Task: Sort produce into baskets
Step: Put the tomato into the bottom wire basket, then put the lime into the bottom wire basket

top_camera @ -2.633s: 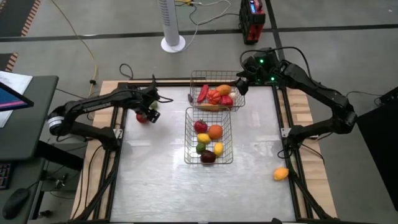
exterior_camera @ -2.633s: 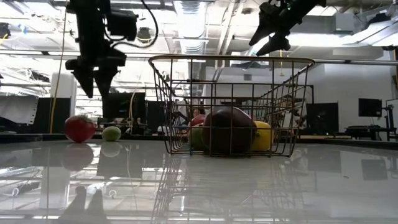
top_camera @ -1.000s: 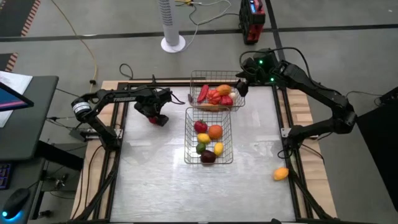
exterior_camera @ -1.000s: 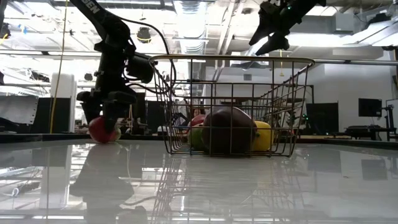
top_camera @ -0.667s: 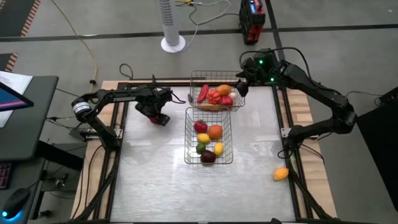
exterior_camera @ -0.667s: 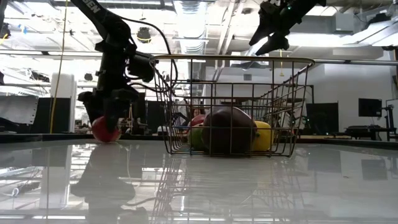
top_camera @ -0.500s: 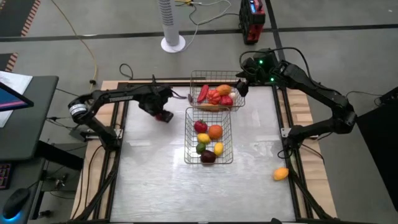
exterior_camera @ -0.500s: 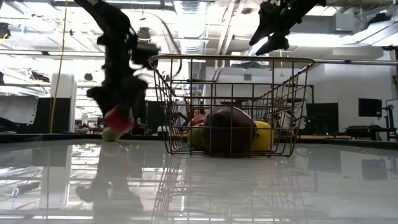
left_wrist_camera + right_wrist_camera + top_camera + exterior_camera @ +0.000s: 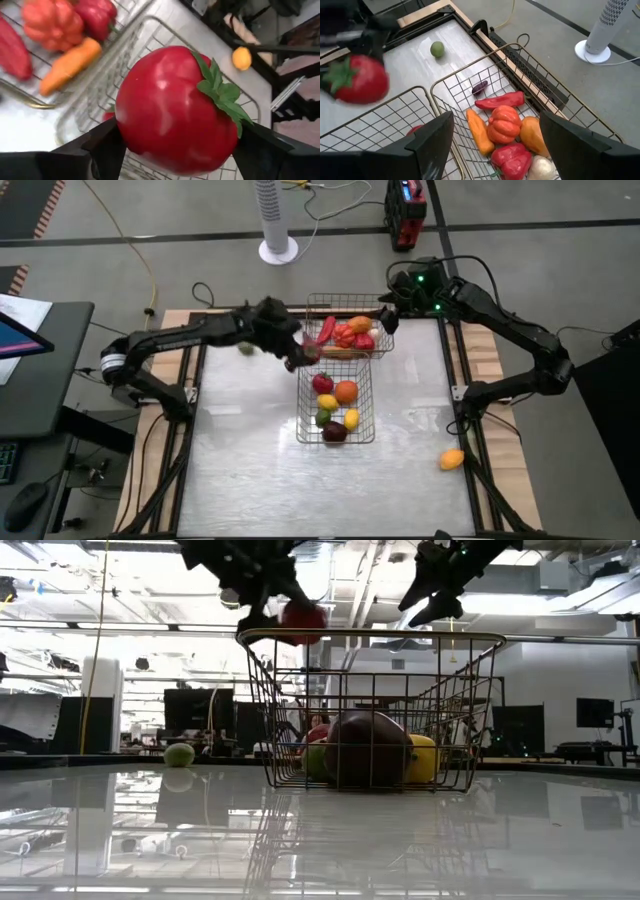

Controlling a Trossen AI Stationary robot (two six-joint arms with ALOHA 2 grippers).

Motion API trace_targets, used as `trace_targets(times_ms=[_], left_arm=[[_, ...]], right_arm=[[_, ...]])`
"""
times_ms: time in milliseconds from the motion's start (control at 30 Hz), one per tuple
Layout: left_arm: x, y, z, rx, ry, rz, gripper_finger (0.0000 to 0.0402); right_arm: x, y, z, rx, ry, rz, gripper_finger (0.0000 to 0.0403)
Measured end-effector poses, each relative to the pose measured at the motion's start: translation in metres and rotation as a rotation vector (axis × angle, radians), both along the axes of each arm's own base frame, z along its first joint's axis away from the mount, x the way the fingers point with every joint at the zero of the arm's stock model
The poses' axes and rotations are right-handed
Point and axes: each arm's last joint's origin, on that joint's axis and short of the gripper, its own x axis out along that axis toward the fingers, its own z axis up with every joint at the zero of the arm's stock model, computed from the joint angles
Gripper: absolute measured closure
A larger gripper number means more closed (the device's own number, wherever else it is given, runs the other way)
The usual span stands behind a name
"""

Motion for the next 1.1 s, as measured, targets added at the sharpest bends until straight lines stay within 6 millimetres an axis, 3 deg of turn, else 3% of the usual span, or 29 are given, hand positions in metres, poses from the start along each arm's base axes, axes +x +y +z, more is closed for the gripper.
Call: trace_targets(times_ms=[233,467,567,767,967,1100], left_arm=[[0.019,-0.021,-0.015,-0.042,0.046,0.011,0.0055],[0.011,-0.018,-0.006,0.014,0.048,0.130,0.0038],[-0.004,-0.019,0.002,0.112,0.104,0.193,0.0046],[-0.045,-0.012,-0.007,0.213,0.330,0.277,0.0067],[-0.081,0.016,-0.046,0.083,0.465,0.437,0.0083],[-0.094,0.034,-0.070,0.036,0.555,0.514,0.0090]], right_arm=[[0.000,0.000,0.000,0.004,0.001,-0.001,0.0081],[0.000,0.001,-0.001,0.007,0.005,0.002,0.0081],[-0.001,0.002,-0.002,0.016,0.018,0.002,0.0081],[-0.003,0.004,-0.002,0.018,0.033,0.009,0.0081],[-0.001,0.006,-0.001,0.013,0.025,0.024,0.0081],[0.005,0.013,0.001,-0.003,0.012,0.065,0.0081]])
